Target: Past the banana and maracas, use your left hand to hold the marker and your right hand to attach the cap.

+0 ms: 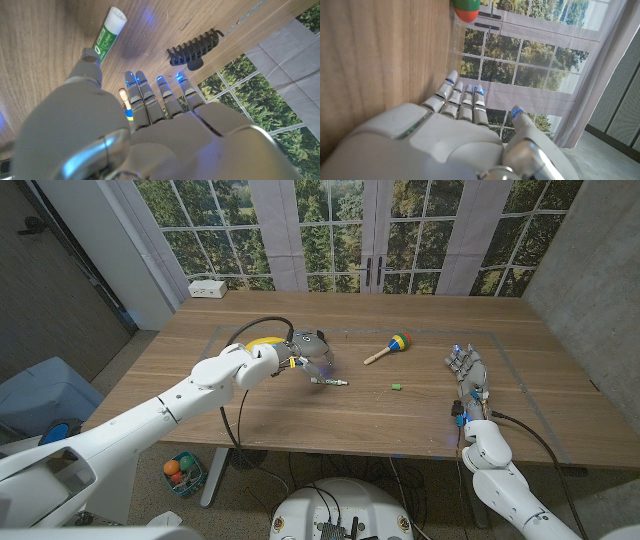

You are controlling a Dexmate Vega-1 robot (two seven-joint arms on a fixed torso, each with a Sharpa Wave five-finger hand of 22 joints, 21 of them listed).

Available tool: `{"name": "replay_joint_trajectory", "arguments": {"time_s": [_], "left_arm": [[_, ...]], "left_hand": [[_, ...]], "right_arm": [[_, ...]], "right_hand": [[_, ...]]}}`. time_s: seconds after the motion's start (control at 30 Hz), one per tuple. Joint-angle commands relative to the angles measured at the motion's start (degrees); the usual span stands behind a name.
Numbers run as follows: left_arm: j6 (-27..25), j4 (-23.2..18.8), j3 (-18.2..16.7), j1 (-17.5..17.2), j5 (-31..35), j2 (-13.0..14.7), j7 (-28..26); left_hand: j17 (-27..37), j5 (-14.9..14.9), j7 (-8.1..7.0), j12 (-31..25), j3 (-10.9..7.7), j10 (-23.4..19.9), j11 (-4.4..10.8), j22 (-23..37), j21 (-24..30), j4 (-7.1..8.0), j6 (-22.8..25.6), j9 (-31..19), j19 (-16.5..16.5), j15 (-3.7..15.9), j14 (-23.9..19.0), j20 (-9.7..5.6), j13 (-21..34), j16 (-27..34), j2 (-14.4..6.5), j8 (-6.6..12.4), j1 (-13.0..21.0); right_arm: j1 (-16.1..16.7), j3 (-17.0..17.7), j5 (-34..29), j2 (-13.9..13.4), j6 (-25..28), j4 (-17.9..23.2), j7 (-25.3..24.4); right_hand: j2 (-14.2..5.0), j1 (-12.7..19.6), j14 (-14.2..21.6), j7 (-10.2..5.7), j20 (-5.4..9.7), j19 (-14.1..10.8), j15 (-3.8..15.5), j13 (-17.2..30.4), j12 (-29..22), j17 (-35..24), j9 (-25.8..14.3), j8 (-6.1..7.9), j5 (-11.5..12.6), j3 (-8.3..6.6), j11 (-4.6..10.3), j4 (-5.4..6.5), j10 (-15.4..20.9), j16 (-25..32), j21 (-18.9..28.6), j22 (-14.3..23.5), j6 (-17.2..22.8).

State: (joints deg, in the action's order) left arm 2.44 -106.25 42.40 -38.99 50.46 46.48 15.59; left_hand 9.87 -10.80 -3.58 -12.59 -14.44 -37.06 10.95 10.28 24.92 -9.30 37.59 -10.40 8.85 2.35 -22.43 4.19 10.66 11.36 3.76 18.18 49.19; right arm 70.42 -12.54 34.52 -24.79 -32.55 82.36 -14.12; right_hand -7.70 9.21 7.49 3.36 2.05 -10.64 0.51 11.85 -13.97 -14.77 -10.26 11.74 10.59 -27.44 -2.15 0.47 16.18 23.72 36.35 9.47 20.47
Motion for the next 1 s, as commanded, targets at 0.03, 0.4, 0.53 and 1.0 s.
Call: {"name": "replay_joint_trajectory", "arguments": {"time_s": [0.03,0.4,0.53,1.0], "left_arm": [[1.12,1.72,1.6,0.78,0.84,-0.14,-0.95],[1.26,2.3,2.49,0.26,3.65,-0.11,-3.69],[1.02,2.57,2.71,0.08,4.31,-0.25,-4.2],[0.46,4.22,4.02,0.98,4.33,-1.01,-1.24]], "left_hand": [[0.0,0.05,-0.53,0.01,-0.18,-0.68,0.33,0.06,-0.04,0.08,0.36,-0.08,0.64,7.89,-0.6,0.11,0.17,0.02,0.41,-0.1,0.55],[0.04,-0.03,-1.24,0.02,-0.67,-1.72,1.11,0.09,-0.03,-0.21,0.91,-0.2,2.02,8.5,-1.36,-0.22,0.3,0.02,-0.01,-0.36,1.94],[0.04,-0.09,-1.74,0.13,-1.2,-2.05,1.37,0.1,0.12,-0.48,1.21,-0.24,3.22,8.92,-1.72,-0.66,0.37,-0.02,-0.48,-0.54,3.37],[0.15,0.1,-1.62,0.68,-2.72,-1.45,1.34,0.16,-0.15,-0.35,0.03,-0.34,4.12,9.01,-2.21,-0.39,0.58,-0.16,-3.31,-1.72,5.9]], "right_arm": [[-1.07,-0.29,0.37,0.06,0.41,-1.25,0.28],[-1.36,-0.31,0.64,-0.03,0.5,-1.73,0.43],[-1.5,-0.37,0.57,-0.08,0.57,-1.87,0.4],[-1.75,-0.44,0.17,-0.26,0.88,-2.13,-0.12]], "right_hand": [[-0.49,-0.13,0.63,0.04,0.0,-0.34,0.11,0.16,0.14,-0.29,-0.2,-0.25,-0.05,-0.08,0.01,-0.26,0.35,0.28,-0.39,0.11,0.44],[-0.5,-0.14,0.74,0.09,-0.1,-0.49,-0.01,0.18,0.21,-0.32,-0.21,-0.31,-0.06,0.08,-0.09,-0.46,0.49,0.24,-0.8,0.12,0.52],[-0.48,-0.18,0.78,0.09,-0.07,-0.54,0.06,0.19,0.25,-0.33,-0.21,-0.31,-0.06,0.14,0.0,-0.49,0.48,0.23,-0.91,0.12,0.57],[-0.53,-0.28,1.0,0.18,-0.12,-0.79,0.07,0.21,0.19,-0.38,-0.23,-0.28,-0.06,0.32,-0.18,-0.6,0.95,0.23,-1.32,0.13,0.89]]}}
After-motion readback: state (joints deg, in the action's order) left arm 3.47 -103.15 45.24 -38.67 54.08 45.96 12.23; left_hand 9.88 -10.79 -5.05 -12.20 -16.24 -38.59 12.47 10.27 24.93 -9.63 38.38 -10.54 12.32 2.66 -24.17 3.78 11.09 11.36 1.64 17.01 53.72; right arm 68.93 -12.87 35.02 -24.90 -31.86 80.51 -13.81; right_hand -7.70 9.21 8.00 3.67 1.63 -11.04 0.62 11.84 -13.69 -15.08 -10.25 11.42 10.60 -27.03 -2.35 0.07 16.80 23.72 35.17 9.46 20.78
